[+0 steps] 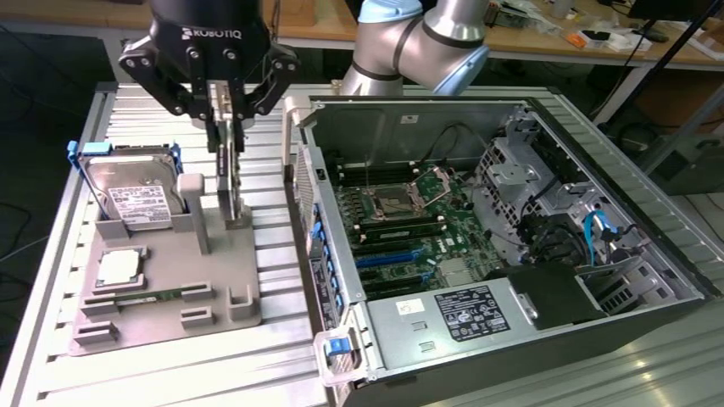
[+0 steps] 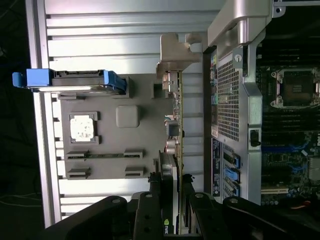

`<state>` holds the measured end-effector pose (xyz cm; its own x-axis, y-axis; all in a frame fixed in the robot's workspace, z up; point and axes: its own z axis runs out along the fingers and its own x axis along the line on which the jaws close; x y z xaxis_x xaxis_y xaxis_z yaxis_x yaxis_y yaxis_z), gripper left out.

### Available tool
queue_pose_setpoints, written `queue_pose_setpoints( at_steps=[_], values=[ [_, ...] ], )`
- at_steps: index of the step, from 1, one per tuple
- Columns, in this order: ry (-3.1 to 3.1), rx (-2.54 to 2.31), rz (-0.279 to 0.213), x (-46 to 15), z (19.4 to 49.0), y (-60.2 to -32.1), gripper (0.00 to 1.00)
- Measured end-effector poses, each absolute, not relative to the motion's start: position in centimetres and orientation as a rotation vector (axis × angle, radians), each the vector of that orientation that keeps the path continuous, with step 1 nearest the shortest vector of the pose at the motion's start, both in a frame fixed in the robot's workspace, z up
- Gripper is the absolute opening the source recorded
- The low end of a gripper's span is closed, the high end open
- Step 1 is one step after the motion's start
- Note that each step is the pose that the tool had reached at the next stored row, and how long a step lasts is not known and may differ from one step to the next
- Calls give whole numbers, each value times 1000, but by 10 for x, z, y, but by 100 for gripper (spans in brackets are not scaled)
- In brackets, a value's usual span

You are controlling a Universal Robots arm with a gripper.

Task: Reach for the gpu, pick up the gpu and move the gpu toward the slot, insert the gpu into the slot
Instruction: 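Pick up the gpu and move the gpu toward the slot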

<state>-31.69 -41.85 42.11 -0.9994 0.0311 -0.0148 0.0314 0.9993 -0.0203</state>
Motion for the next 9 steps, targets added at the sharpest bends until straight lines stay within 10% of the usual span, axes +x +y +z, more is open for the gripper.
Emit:
queue_pose_setpoints(
  at_steps=[9],
  values=[
    [3153,49,-27,-290,421,-419,27]
  ],
)
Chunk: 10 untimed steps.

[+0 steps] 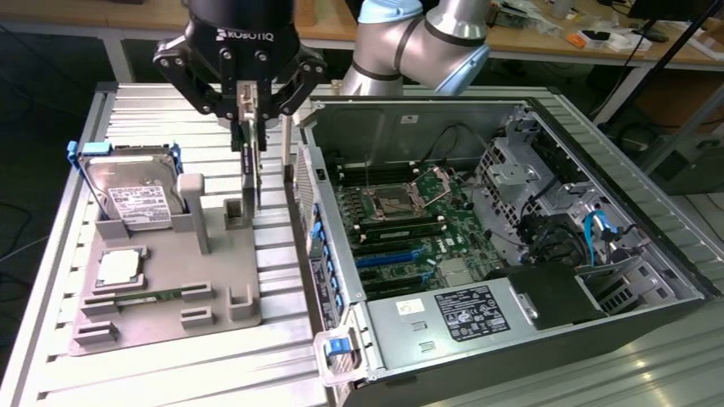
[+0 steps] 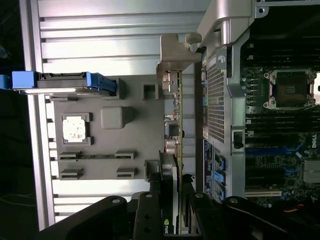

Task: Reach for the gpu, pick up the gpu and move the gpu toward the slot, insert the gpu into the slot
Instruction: 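Pick up the gpu and move the gpu toward the slot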

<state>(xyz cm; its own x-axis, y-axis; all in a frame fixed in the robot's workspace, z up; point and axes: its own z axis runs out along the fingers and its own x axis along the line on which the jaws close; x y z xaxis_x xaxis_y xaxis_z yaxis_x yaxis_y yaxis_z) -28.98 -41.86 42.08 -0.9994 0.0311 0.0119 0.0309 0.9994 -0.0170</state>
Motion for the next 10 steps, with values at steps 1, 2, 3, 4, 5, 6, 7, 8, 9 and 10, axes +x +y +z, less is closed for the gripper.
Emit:
queue_pose_setpoints(
  at_steps=[1,2,3,4,5,6,7,8,9,10],
  values=[
    [-3126,-48,26,-287,421,-419,27],
    [-3124,-48,26,-285,421,-419,27],
    [-3122,-48,26,-282,421,-419,27],
    [-3119,-48,26,-280,421,-419,27],
    [-3116,-48,26,-278,421,-419,27],
    [-3113,-48,27,-278,422,-419,27],
    [-3110,-48,26,-277,424,-419,27],
    [-3105,-48,27,-276,427,-419,27],
    [-3097,-47,26,-274,428,-419,27],
    [-3091,-47,25,-271,429,-419,27]
  ],
)
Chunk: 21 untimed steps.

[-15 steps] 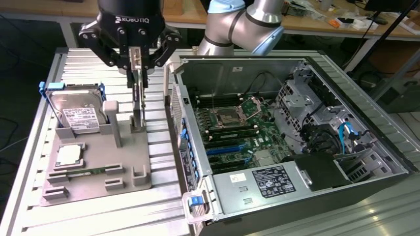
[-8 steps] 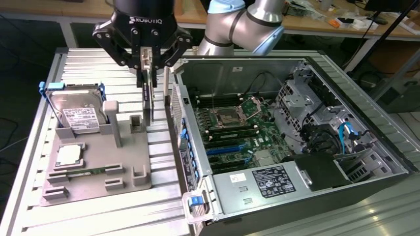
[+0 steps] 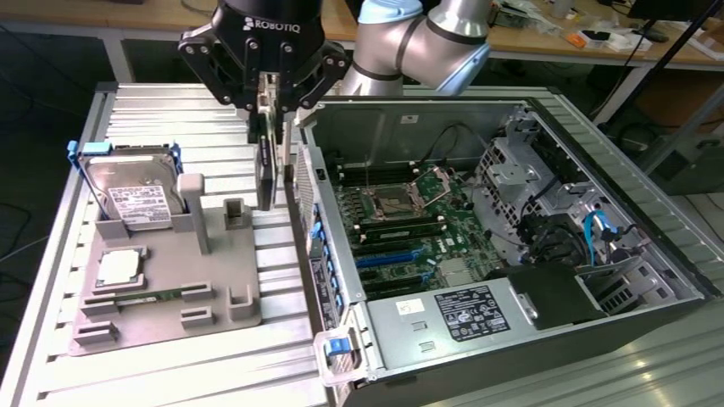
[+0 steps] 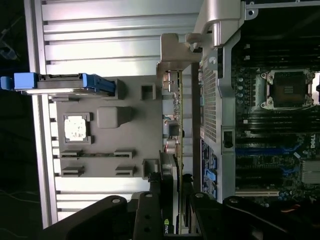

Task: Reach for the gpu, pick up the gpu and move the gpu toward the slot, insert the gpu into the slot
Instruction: 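Pick up the gpu and move the gpu toward the slot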

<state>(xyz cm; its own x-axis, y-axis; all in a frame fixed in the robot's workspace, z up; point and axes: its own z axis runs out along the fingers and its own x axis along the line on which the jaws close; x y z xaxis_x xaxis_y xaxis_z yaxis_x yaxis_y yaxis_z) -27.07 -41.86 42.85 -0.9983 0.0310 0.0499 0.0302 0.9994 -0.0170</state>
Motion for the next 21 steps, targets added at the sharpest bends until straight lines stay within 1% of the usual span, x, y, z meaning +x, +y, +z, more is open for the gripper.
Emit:
queue_pose_setpoints(
  at_steps=[7,21],
  values=[
    [-3086,-47,3,-251,422,-419,27],
    [-3084,-46,-5,-217,417,-419,27]
  ],
)
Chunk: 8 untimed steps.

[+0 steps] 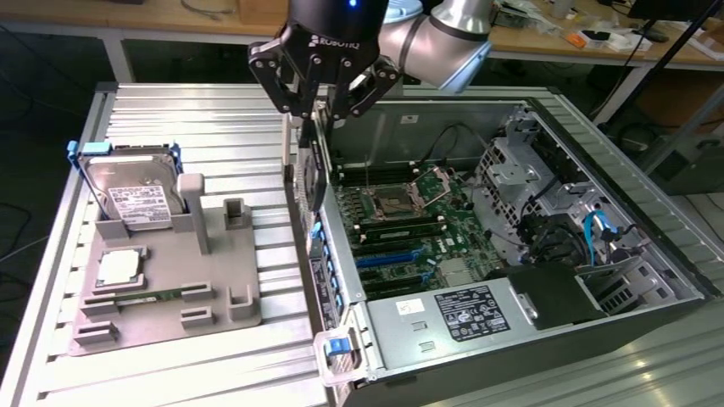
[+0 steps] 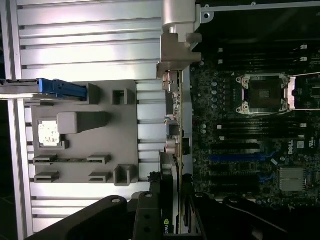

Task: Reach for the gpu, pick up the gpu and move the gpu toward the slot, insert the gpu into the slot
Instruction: 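Pick up the gpu and move the gpu toward the slot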

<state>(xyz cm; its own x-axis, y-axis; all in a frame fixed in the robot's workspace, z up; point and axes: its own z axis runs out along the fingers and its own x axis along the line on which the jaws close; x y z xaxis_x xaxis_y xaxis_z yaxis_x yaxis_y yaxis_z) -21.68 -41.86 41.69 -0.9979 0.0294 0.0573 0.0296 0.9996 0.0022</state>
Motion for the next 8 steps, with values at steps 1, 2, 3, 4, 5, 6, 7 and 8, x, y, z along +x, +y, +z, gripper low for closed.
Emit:
queue_pose_setpoints(
  at_steps=[1,2,3,4,5,6,7,8],
  values=[
    [-3083,-45,-4,-215,417,-419,27],
    [-3082,-45,-4,-214,417,-419,27],
    [-3081,-45,-4,-212,417,-419,27],
    [-3080,-45,-4,-210,417,-419,27],
    [-3080,-44,-4,-209,417,-419,27],
    [-3079,-44,-4,-207,417,-419,27],
    [-3079,-44,-4,-205,417,-419,27],
    [-3078,-44,-4,-204,417,-419,27]
  ],
)
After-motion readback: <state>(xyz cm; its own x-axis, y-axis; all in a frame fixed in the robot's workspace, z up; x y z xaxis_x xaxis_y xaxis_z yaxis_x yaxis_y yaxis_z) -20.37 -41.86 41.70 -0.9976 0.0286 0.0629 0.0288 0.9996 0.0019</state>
